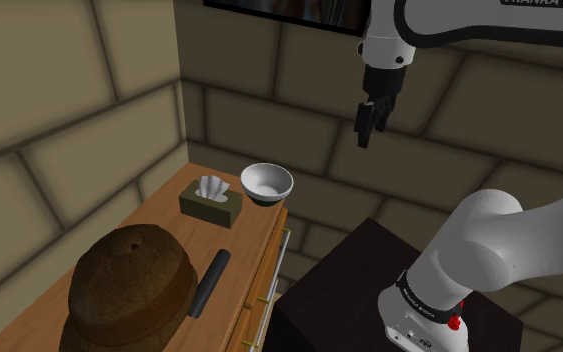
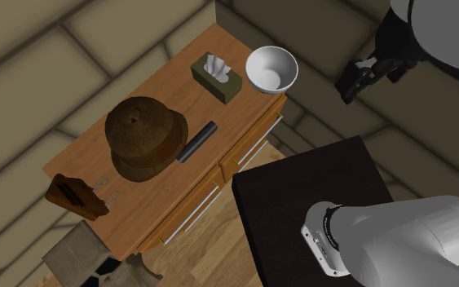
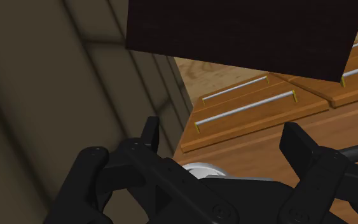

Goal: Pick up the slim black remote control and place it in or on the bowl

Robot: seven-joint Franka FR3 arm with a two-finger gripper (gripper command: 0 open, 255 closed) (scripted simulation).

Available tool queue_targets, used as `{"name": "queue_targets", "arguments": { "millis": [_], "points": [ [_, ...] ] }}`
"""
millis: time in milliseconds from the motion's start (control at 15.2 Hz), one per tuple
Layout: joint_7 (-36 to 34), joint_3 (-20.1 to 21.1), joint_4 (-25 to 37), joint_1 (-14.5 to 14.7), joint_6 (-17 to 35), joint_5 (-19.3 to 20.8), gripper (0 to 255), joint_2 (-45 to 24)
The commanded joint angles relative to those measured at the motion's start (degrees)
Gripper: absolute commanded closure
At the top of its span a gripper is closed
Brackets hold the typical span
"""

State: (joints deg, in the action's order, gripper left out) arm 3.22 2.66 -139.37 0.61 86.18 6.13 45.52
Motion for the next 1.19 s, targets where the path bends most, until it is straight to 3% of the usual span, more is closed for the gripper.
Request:
{"name": "queue_targets", "arguments": {
  "millis": [0,594,1122],
  "points": [
    [0.0,0.0,0.0,0.0,0.0,0.0,0,0.0],
    [-20.5,10.2,-12.1,0.7,12.1,-11.1,0,1.1],
    [-38.5,21.3,-16.6,1.2,27.5,-20.5,0,-7.3]
  ]
}}
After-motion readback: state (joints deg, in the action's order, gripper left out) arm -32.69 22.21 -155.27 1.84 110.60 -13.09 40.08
